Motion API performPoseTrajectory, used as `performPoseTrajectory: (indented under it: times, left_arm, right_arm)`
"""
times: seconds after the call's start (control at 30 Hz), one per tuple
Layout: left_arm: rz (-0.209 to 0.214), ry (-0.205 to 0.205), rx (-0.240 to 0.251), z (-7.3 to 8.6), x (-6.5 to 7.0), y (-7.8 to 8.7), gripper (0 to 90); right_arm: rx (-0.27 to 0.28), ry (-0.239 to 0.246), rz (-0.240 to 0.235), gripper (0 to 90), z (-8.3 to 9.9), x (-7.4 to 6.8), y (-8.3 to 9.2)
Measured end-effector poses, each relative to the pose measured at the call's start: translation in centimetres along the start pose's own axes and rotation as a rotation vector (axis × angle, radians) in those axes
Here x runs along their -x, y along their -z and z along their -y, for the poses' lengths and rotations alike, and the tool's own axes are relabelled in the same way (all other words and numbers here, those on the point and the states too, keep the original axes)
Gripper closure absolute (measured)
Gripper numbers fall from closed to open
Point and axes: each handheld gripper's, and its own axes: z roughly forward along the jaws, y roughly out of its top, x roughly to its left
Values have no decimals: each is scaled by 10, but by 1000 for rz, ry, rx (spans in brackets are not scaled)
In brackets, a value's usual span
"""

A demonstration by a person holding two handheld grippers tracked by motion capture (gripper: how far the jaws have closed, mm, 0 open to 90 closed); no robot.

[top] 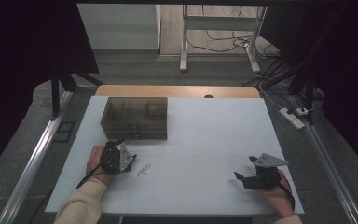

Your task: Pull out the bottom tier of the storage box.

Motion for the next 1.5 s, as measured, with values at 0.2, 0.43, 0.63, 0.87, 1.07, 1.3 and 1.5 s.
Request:
performPoseTrajectory:
  times: [0.2, 0.43, 0.63, 0.87, 1.07, 1.3, 1.5]
  left_arm:
    - [-8, -1, 0, 0, -1, -2, 274]
    - [-20, -5, 0, -1, -2, -4, 296]
    - [-26, -6, 0, 0, -3, -6, 312]
    - [-28, -13, 4, -1, -2, -8, 331]
    - [-27, -31, -1, -3, -1, -10, 350]
    - [-27, -51, -3, -5, 0, -12, 361]
    - [-27, -52, -7, -5, 0, -13, 378]
  right_arm:
    - [0, 0, 0, 130, 0, 0, 0]
    - [-2, 0, 1, 131, 0, 0, 0]
    - [-3, 0, 1, 131, 0, 0, 0]
    - [-2, 2, 1, 132, 0, 0, 0]
    - [-4, 0, 3, 133, 0, 0, 0]
    - [-3, 1, 3, 133, 0, 0, 0]
    - [-4, 2, 2, 133, 0, 0, 0]
